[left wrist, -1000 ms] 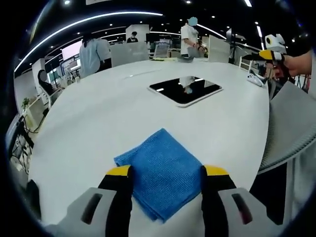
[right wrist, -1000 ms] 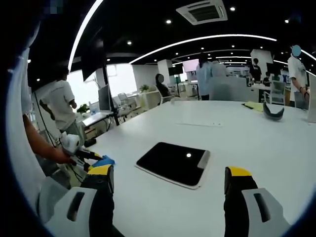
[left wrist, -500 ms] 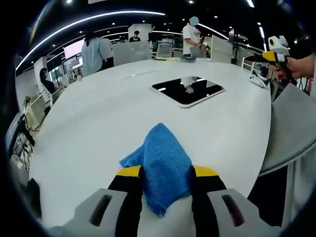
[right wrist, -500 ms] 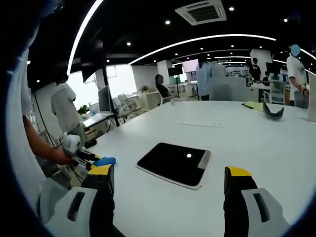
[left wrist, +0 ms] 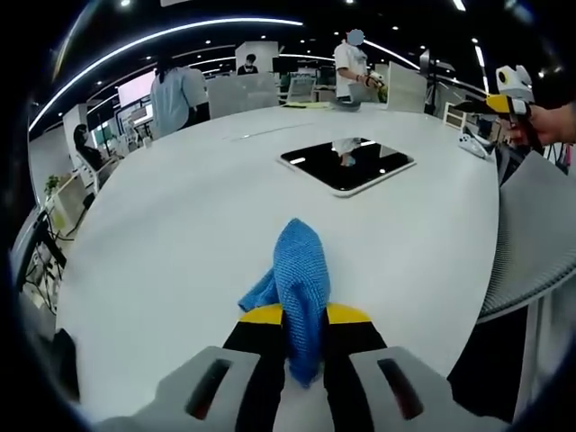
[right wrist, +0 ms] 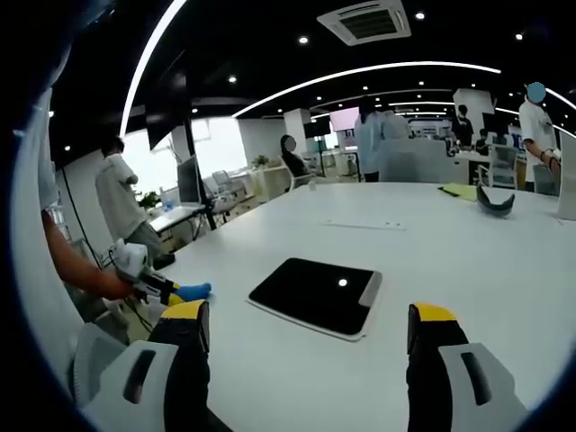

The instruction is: Wipe the mirror surface with the cleaning cloth until all visible marks leave the cleaned area.

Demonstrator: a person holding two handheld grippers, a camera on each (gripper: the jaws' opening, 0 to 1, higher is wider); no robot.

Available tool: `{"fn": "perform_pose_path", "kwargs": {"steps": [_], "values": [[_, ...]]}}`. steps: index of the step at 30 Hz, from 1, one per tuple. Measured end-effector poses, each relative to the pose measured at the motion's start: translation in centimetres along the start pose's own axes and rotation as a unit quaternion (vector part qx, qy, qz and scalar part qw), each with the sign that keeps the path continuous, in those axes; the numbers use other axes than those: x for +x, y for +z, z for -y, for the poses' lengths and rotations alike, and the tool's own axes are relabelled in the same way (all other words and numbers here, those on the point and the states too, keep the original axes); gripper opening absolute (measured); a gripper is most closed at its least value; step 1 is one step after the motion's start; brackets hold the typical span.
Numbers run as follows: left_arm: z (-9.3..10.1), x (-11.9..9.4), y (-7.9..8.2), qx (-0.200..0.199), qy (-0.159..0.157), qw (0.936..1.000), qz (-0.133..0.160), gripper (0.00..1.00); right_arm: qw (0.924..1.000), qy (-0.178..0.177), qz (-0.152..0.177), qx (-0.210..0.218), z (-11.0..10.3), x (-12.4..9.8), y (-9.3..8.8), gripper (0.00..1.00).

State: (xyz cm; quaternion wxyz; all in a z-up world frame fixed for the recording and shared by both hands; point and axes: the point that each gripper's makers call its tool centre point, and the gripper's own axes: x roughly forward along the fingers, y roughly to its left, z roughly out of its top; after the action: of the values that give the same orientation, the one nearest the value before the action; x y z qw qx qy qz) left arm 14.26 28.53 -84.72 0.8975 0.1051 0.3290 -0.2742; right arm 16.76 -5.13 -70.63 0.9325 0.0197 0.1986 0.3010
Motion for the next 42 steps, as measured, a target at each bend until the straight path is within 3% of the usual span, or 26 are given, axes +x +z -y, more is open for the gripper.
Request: {"fn": "perform_pose_path", "kwargs": {"steps": [18, 42], "values": [[0.1, 0.0, 0.3, 0.004, 0.003, 1.0000, -0.007, 0.09, 1.0000, 0.002, 0.003, 0.003, -0.2, -0.1, -0.1, 0.90], [1.1, 1.2, 3.9, 0.025, -0.009, 0.9996, 0.003, 0.08, 0.9996, -0.009, 0.019, 0.022, 0.5, -1.0, -0.3, 0.89]]}}
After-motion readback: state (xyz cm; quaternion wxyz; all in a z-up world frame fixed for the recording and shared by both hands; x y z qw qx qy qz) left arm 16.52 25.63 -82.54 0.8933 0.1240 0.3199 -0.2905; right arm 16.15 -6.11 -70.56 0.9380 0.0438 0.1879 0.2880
